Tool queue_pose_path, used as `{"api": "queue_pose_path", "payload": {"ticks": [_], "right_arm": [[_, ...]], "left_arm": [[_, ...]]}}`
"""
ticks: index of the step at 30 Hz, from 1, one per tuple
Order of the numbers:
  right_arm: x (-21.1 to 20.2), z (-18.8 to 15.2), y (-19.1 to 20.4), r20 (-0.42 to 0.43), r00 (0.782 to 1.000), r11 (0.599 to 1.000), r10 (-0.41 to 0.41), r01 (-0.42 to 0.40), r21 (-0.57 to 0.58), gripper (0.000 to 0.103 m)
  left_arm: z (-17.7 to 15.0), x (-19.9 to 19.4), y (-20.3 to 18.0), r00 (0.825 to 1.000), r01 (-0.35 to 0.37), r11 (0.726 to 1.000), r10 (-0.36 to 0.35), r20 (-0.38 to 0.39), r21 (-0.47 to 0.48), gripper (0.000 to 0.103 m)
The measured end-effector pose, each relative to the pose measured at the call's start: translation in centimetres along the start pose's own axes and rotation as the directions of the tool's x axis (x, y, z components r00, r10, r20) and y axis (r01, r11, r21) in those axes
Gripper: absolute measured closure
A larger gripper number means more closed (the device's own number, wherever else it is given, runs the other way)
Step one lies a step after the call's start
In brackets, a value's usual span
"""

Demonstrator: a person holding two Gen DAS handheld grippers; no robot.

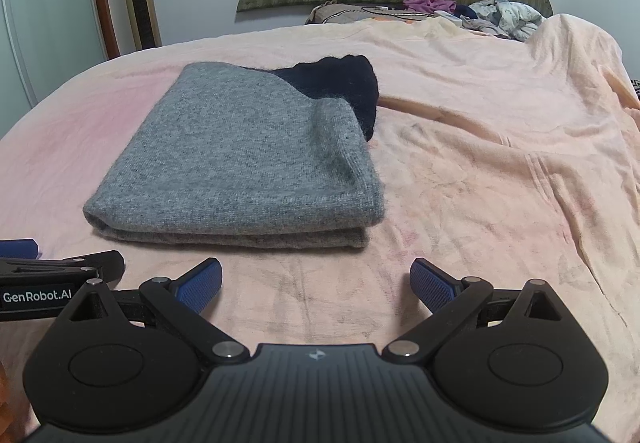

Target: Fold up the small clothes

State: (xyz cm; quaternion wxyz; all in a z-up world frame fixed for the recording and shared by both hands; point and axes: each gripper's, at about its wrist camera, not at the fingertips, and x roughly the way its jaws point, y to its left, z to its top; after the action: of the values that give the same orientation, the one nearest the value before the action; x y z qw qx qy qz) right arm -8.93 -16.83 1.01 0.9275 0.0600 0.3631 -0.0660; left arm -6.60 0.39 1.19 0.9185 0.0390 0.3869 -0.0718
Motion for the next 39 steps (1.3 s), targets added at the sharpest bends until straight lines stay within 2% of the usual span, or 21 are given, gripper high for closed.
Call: {"api": "queue_pose_path", "payload": {"ticks": [39], "right_arm": [[-0.35, 0.38, -0.75, 0.008, 1.0, 1.0, 0.008, -0.008, -0.002, 0.002]], "left_arm": [[-0.18, -0.1, 0.05, 1.0, -0.004, 1.0, 0.004, -0.007, 0.008, 0.0]]}}
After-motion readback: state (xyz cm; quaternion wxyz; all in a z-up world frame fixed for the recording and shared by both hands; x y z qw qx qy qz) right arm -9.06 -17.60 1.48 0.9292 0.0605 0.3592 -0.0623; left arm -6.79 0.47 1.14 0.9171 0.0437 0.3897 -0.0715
